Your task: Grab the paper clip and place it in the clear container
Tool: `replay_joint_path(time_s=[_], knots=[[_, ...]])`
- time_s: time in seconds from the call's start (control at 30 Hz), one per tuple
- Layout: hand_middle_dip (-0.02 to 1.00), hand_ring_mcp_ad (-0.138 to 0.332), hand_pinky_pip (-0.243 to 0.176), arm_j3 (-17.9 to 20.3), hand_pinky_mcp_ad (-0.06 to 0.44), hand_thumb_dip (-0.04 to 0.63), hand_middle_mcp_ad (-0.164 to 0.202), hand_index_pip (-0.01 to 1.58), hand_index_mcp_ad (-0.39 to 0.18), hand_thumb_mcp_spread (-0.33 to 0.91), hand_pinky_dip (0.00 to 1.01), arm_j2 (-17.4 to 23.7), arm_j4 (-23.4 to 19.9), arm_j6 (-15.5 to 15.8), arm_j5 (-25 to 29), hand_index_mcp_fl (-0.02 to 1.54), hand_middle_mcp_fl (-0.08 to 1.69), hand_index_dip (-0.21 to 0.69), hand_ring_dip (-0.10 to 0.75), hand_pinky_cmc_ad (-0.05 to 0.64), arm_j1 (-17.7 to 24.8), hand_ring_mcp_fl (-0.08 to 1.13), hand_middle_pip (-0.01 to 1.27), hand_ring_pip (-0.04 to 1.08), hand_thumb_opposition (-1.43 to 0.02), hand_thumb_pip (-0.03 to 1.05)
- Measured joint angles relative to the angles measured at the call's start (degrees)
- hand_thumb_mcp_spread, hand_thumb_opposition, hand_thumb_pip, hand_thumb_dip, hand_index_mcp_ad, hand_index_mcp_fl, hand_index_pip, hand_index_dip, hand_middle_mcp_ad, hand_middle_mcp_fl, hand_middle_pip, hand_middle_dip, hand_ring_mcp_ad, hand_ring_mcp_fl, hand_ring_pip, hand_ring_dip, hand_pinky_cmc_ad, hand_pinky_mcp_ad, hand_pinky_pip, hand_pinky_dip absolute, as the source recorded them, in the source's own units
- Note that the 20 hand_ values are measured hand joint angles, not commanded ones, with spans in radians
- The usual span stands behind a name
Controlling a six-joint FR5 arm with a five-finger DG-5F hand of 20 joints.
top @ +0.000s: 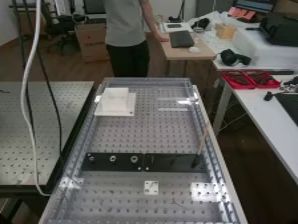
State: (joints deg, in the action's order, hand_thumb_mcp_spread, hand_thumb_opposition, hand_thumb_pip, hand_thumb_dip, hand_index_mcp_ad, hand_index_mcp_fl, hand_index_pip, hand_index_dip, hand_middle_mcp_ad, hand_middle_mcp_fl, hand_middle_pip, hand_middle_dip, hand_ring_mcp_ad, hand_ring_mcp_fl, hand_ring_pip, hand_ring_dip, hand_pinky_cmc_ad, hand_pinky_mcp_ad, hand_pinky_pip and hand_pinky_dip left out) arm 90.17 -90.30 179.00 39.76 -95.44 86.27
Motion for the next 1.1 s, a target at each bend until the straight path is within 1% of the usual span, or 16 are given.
replay_joint_path(time_s=[0.07,0.1,0.17,0.2,0.27,0.3,0.33,0.4,0.43,0.47,0.53,0.63,0.73,0.8,0.9,1.1], knots=[[0.04,0.066,-0.01,0.0,0.051,0.003,0.075,0.0,-0.012,0.0,0.01,0.0,-0.1,0.0,0.0,0.0,0.02,-0.009,0.017,0.068,0.0,0.02,0.01,0.0,0.01,0.02],[0.04,0.061,-0.01,0.0,0.049,0.007,0.063,0.0,0.01,0.0,0.01,0.0,-0.1,0.0,0.0,0.0,0.02,-0.009,0.017,0.045,0.0,0.02,0.01,0.0,0.01,0.02],[0.04,0.056,-0.01,0.0,0.031,0.007,0.059,0.0,0.01,0.0,0.01,0.0,-0.2,0.1,0.0,0.0,0.02,-0.009,0.017,0.03,-0.1,0.02,0.01,0.0,0.01,0.02],[0.04,0.056,-0.01,0.1,0.031,0.0,0.059,0.0,0.01,0.01,0.03,0.0,-0.2,0.1,0.0,0.0,0.02,-0.009,0.017,0.031,-0.1,0.02,0.01,0.0,-0.04,0.04],[0.05,0.056,-0.01,0.1,0.063,0.007,0.061,0.01,0.01,0.13,0.13,-0.1,-0.3,0.0,0.0,0.0,0.02,0.01,0.021,0.047,-0.1,0.02,0.04,0.01,-0.19,0.21],[0.05,0.056,-0.012,0.1,0.08,0.014,0.061,0.02,0.01,0.19,0.18,-0.1,-0.4,0.0,0.0,0.0,0.02,0.024,0.023,0.08,-0.1,0.02,0.06,0.01,-0.28,0.28],[0.05,0.051,-0.01,0.1,0.133,0.019,0.061,0.03,0.01,0.23,0.23,-0.1,-0.4,0.0,0.0,0.0,0.02,0.028,0.028,0.117,-0.1,0.01,0.08,0.02,-0.36,0.3],[0.07,0.059,-0.01,0.1,0.178,0.016,0.061,0.04,0.01,0.23,0.32,-0.2,-0.5,0.0,0.0,0.0,0.02,0.044,0.045,0.183,-0.1,0.01,0.09,0.04,-0.47,0.29],[0.09,0.077,-0.03,0.1,0.202,0.016,0.061,0.05,0.01,0.23,0.35,-0.2,-0.5,-0.1,-0.1,0.0,0.02,0.051,0.059,0.195,-0.1,0.01,0.09,0.04,-0.51,0.28],[0.1,0.093,-0.044,0.1,0.23,0.016,0.061,0.06,0.01,0.23,0.4,-0.2,-0.5,-0.1,-0.1,0.0,0.02,0.075,0.073,0.237,-0.1,0.01,0.09,0.05,-0.55,0.28],[0.11,0.11,-0.061,0.1,0.26,0.016,0.061,0.05,0.01,0.23,0.44,-0.2,-0.6,-0.2,-0.1,0.0,0.02,0.073,0.086,0.284,-0.2,0.01,0.11,0.06,-0.6,0.28],[0.13,0.134,-0.061,0.0,0.29,0.017,0.061,0.06,0.01,0.23,0.49,-0.3,-0.5,-0.2,-0.1,0.0,0.02,0.082,0.096,0.316,-0.2,0.01,0.12,0.06,-0.63,0.28],[0.13,0.136,-0.061,-0.1,0.311,0.014,0.073,0.07,0.009,0.23,0.51,-0.3,-0.4,-0.2,0.0,0.0,0.02,0.086,0.096,0.332,-0.2,0.01,0.12,0.08,-0.63,0.29],[0.14,0.152,-0.066,-0.2,0.314,0.017,0.087,0.07,0.009,0.23,0.52,-0.4,-0.4,-0.2,0.0,0.0,0.02,0.098,0.103,0.346,-0.2,0.01,0.13,0.07,-0.66,0.29],[0.14,0.154,-0.075,-0.3,0.307,0.014,0.087,0.07,0.009,0.23,0.52,-0.5,-0.3,-0.3,0.0,0.0,0.02,0.098,0.103,0.365,-0.1,0.01,0.13,0.07,-0.67,0.3],[0.14,0.154,-0.075,0.0,0.33,0.014,0.084,0.07,0.009,0.23,0.54,-0.7,-0.7,-0.4,0.0,0.0,0.02,0.099,0.112,0.377,-0.2,0.01,0.14,0.09,-0.66,0.3]])
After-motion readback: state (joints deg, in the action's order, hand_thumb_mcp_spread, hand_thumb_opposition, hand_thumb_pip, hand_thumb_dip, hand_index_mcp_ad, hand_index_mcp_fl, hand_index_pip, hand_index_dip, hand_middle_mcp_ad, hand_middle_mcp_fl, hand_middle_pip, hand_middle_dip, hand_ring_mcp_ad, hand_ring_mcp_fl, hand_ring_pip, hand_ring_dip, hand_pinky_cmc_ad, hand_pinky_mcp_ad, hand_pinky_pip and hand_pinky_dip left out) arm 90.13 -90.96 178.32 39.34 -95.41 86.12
